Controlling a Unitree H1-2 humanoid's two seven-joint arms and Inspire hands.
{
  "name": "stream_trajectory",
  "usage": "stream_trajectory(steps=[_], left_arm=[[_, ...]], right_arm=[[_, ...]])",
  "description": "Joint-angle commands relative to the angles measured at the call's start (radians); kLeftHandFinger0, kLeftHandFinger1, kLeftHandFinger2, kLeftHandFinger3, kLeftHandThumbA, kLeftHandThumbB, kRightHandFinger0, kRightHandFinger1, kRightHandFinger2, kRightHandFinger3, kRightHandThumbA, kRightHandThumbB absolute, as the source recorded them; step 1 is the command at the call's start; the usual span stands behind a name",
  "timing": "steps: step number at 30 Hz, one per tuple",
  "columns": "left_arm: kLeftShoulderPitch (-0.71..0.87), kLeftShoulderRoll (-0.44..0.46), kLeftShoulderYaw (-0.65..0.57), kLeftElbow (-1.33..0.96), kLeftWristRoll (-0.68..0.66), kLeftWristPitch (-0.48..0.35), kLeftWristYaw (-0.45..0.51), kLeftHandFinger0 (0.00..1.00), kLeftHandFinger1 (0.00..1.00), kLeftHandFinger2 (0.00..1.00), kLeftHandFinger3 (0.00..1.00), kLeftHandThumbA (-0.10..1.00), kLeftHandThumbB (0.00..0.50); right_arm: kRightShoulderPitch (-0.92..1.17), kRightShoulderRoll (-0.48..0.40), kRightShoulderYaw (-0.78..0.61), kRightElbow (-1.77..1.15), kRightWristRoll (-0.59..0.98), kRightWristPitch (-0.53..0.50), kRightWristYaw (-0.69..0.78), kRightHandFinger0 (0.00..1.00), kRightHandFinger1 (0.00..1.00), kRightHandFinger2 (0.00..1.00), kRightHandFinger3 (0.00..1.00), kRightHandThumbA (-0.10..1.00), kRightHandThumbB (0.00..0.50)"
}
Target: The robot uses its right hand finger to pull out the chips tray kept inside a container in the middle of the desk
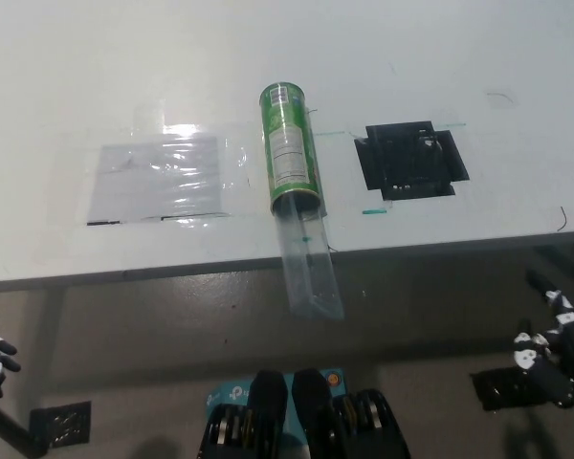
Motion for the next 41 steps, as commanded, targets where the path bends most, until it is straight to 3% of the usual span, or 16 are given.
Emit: stream_trajectory(steps=[1, 2, 4, 6, 10, 14, 21, 32, 41], left_arm=[[0.008, 0.007, 0.010, -0.006, -0.010, -0.048, -0.006, 0.14, 0.19, 0.33, 0.66, -0.10, 0.000], [0.009, 0.004, 0.010, -0.009, -0.009, -0.038, -0.002, 0.15, 0.20, 0.32, 0.67, -0.10, 0.000], [0.014, 0.004, 0.007, -0.007, -0.001, -0.040, -0.001, 0.16, 0.20, 0.33, 0.68, -0.10, 0.000], [0.019, 0.003, 0.005, -0.005, 0.003, -0.044, 0.000, 0.16, 0.21, 0.35, 0.68, -0.10, 0.000], [0.026, 0.004, 0.005, -0.010, 0.004, -0.042, -0.001, 0.16, 0.20, 0.34, 0.66, -0.10, 0.000], [0.021, 0.007, -0.005, -0.005, 0.009, -0.042, -0.004, 0.19, 0.22, 0.34, 0.66, -0.10, 0.000], [0.016, 0.010, -0.006, -0.009, 0.014, -0.033, -0.002, 0.17, 0.21, 0.36, 0.67, -0.10, 0.000], [0.014, 0.008, -0.007, -0.005, 0.016, -0.031, 0.001, 0.16, 0.21, 0.36, 0.69, -0.10, 0.000], [0.013, 0.006, -0.007, -0.008, 0.015, -0.025, 0.003, 0.15, 0.20, 0.35, 0.69, -0.10, 0.000]], right_arm=[[-0.023, 0.025, -0.050, 0.030, 0.068, -0.040, -0.083, 0.00, 0.00, 0.69, 0.92, -0.10, 0.218], [-0.034, 0.037, -0.066, 0.037, 0.076, 0.001, -0.091, 0.00, 0.00, 0.53, 0.83, -0.10, 0.248], [-0.047, 0.052, -0.091, 0.041, 0.132, 0.058, -0.076, 0.00, 0.00, 0.41, 0.75, -0.10, 0.244], [-0.058, 0.058, -0.103, 0.051, 0.129, 0.083, -0.084, 0.00, 0.00, 0.37, 0.71, -0.10, 0.229], [-0.070, 0.055, -0.103, 0.060, 0.126, 0.103, -0.084, 0.00, 0.01, 0.39, 0.70, -0.10, 0.225], [-0.082, 0.044, -0.095, 0.061, 0.117, 0.116, -0.087, 0.00, 0.00, 0.34, 0.73, -0.10, 0.254], [-0.084, 0.032, -0.078, 0.053, 0.101, 0.140, -0.089, 0.00, 0.00, 0.39, 0.76, -0.10, 0.236], [-0.091, 0.025, -0.068, 0.041, 0.099, 0.164, -0.094, 0.00, 0.00, 0.37, 0.72, -0.10, 0.235], [-0.089, 0.019, -0.064, 0.039, 0.102, 0.166, -0.092, 0.00, 0.00, 0.40, 0.74, -0.10, 0.225]])
